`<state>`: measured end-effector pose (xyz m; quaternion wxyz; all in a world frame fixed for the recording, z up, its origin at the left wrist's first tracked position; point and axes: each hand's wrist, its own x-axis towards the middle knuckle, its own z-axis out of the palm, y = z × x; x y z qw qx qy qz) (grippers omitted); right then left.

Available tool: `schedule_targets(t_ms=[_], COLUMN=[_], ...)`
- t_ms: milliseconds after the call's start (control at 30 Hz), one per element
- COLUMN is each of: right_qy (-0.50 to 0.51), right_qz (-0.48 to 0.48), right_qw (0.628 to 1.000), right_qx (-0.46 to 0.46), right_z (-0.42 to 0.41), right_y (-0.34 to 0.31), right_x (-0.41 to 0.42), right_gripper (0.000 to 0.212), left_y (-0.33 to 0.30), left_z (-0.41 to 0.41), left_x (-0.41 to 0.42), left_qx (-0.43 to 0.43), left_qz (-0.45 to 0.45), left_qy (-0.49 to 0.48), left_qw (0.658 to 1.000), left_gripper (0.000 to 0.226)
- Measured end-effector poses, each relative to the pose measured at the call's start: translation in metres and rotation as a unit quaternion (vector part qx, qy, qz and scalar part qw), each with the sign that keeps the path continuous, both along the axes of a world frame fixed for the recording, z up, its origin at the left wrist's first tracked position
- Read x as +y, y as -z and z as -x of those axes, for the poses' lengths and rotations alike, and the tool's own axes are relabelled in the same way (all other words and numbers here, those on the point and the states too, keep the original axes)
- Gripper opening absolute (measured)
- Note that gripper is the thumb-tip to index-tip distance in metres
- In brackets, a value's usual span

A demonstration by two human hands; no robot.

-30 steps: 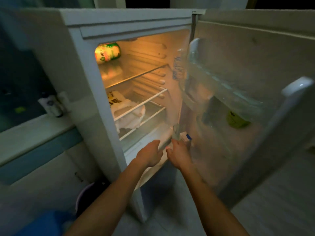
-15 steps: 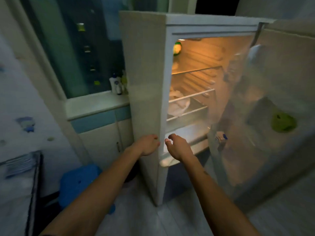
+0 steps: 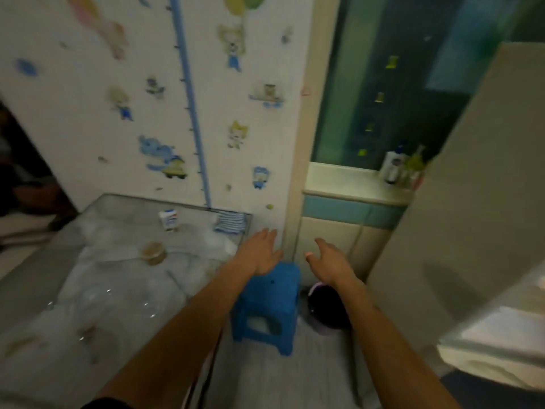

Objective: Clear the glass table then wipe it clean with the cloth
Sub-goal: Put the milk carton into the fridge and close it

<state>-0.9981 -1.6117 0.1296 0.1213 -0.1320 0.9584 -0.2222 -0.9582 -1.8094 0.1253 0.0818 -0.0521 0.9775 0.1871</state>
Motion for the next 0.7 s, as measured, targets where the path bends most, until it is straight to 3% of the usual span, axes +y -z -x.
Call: schedule_targets(t_ms=[267,700], right_qy=[-0.128,-0.311], right_qz=[-0.003,0.036], right_qw=[0.992,0.946], right_qx=[-0.012,-0.08], right_z=[0.017,0.101], right_y=[0.014,0.038], right_x=[-0.131,-0.258], right_gripper=[0.07,0.072], left_y=[0.018,0.032], left_z=[-0.048,-0.038], left_x=[-0.123,-0.208], left_qx=[-0.01,-0.02], left_qz=[-0.009,0.01], left_qy=[-0.151,-0.344], left_qw=[0.988,0.939], left_gripper=[0.073,0.068])
